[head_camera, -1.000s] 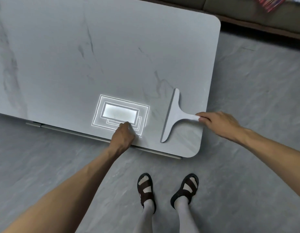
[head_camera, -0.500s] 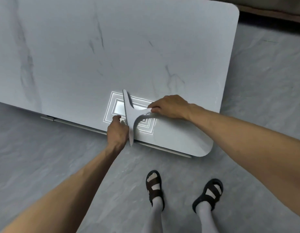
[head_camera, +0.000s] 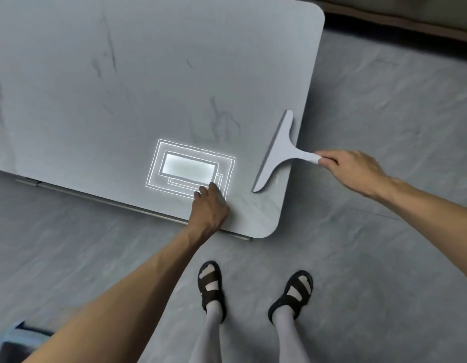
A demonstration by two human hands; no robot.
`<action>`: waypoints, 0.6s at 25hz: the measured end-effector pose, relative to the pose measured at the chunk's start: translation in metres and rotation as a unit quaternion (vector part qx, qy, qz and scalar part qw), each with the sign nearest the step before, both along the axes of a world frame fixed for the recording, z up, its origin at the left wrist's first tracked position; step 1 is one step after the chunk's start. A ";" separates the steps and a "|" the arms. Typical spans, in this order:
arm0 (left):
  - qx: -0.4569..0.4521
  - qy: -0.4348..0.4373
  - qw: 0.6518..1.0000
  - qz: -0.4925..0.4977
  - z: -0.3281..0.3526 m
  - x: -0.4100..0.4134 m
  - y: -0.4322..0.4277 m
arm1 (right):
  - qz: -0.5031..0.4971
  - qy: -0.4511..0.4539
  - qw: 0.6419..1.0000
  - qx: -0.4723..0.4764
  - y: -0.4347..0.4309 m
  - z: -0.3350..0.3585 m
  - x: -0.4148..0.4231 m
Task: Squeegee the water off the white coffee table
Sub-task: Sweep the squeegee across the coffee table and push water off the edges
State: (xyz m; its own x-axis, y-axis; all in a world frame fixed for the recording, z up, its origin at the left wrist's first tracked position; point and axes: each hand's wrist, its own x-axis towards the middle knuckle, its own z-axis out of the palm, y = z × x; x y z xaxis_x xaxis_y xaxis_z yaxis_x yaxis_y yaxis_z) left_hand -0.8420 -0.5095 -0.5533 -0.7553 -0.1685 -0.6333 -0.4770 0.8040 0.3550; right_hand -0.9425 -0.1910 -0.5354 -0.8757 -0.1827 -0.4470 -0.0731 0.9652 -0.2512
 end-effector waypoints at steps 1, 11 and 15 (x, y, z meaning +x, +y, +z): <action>-0.008 -0.011 1.000 0.000 0.000 -0.001 0.008 | -0.006 0.009 1.000 0.011 0.019 0.003 0.002; -0.035 0.049 0.989 0.134 0.013 0.010 -0.027 | 0.107 0.004 0.993 -0.042 -0.034 0.042 0.011; -0.050 0.060 0.986 0.147 0.016 0.024 -0.054 | 0.269 -0.071 0.958 -0.075 -0.140 0.018 0.042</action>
